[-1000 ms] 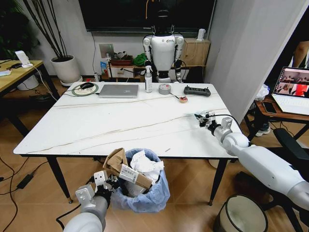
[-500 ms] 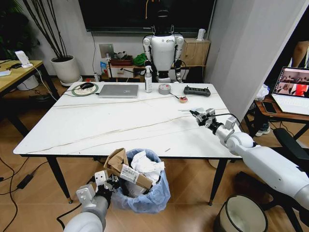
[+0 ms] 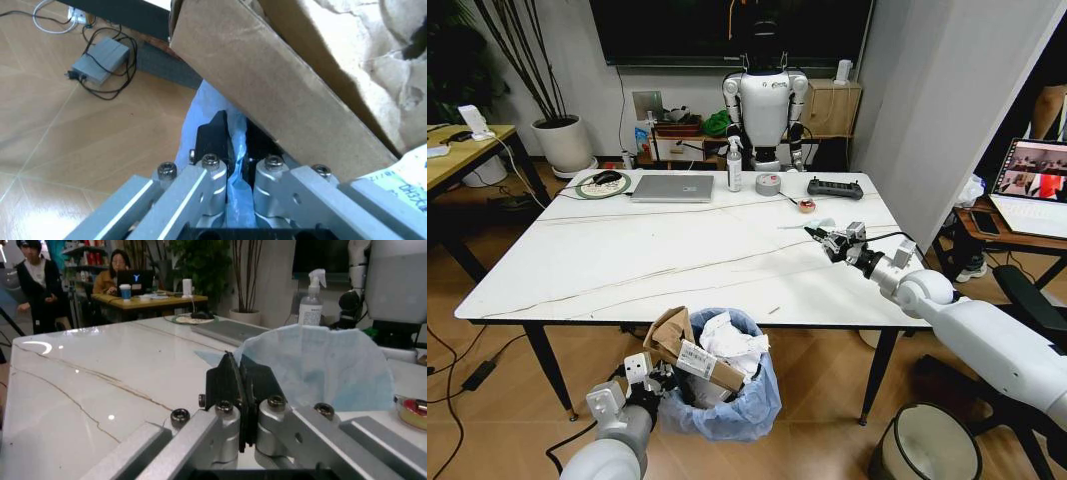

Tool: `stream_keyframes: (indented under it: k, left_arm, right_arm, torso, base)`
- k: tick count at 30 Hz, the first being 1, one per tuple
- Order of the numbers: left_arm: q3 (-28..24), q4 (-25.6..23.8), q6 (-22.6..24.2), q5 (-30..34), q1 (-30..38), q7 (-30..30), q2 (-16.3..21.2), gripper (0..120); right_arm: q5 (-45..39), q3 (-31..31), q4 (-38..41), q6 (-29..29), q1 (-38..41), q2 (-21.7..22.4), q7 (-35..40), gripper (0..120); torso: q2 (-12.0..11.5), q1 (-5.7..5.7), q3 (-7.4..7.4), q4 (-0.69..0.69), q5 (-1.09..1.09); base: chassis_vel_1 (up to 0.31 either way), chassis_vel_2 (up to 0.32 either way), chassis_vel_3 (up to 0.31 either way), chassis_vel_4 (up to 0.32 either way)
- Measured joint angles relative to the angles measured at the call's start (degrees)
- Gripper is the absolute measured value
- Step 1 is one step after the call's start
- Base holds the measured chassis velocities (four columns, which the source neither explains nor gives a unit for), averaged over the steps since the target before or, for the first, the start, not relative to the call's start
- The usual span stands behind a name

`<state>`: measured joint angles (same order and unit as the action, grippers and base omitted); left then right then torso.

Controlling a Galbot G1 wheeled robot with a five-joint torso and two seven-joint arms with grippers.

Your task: Pick up the trash bin and place the trash from the table into it.

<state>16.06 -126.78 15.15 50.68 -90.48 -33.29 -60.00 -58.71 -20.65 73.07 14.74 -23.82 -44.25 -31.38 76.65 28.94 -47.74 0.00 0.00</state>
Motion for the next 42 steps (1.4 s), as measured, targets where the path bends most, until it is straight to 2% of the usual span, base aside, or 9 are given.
stream_keyframes:
  k: [13,22,34,42]
  left_arm:
    - [-0.15,-0.02,0.00,-0.20,-0.11,0.02,-0.16,0]
    - [-0.26,0.06,0.00,-0.14,0.22,0.09,-0.12,0]
    - [-0.37,0.73,0.00,-0.15,0.54,0.47,-0.52,0]
    - [-0.26,0.73,0.00,-0.11,0.61,0.50,-0.86,0]
  right_arm:
    - [1.00,0.37,4.85,1.48,-1.28,2.01,-2.77,0]
    - [1.13,-0.28,15.41,1.46,-0.98,6.89,-4.22,0]
    - [2.45,-1.46,27.15,1.79,-1.83,11.33,-4.09,0]
    - [4.94,-6.25,31.78,2.94,-1.65,10.74,-3.97,0]
  torso:
    - [0.00,0.00,-0.01,0.00,0.00]
    - [0.00,0.00,0.00,0.00,0.00]
    - [0.00,0.00,0.00,0.00,-0.01]
    - [0.00,0.00,0.00,0.00,0.00]
  base:
    - [0.000,0.000,0.000,0.000]
    - [0.000,0.000,0.000,0.000]
    - [0.000,0.000,0.000,0.000]
    - [0.000,0.000,0.000,0.000]
